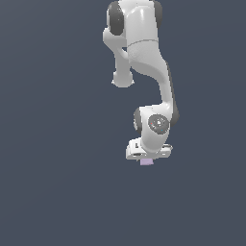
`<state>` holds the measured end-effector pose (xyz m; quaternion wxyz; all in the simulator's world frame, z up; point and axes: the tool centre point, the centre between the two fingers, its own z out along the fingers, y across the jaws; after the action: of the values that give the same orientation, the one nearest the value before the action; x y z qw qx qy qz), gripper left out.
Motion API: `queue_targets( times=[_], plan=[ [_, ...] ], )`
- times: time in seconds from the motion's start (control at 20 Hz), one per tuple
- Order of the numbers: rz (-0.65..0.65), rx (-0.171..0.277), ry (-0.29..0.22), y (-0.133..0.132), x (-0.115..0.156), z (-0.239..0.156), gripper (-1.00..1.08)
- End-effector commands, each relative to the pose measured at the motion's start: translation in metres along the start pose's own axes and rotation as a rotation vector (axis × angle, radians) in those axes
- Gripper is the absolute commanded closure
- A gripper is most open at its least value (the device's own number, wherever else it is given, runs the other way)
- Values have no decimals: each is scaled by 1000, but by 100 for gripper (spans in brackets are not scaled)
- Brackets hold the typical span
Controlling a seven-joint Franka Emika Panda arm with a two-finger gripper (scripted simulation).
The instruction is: Pick up the object and move it to a goal position.
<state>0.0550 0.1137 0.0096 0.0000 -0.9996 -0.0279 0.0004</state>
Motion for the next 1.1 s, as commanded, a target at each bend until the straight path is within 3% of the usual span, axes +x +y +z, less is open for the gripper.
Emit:
queue_targets(
  times=[0.0, 0.4, 1.05],
  plan=[
    [0, 0, 0, 2, 0, -1, 108],
    [0, 0, 0, 44, 6, -27, 108],
    [0, 0, 0, 176, 26, -112, 108]
  ],
)
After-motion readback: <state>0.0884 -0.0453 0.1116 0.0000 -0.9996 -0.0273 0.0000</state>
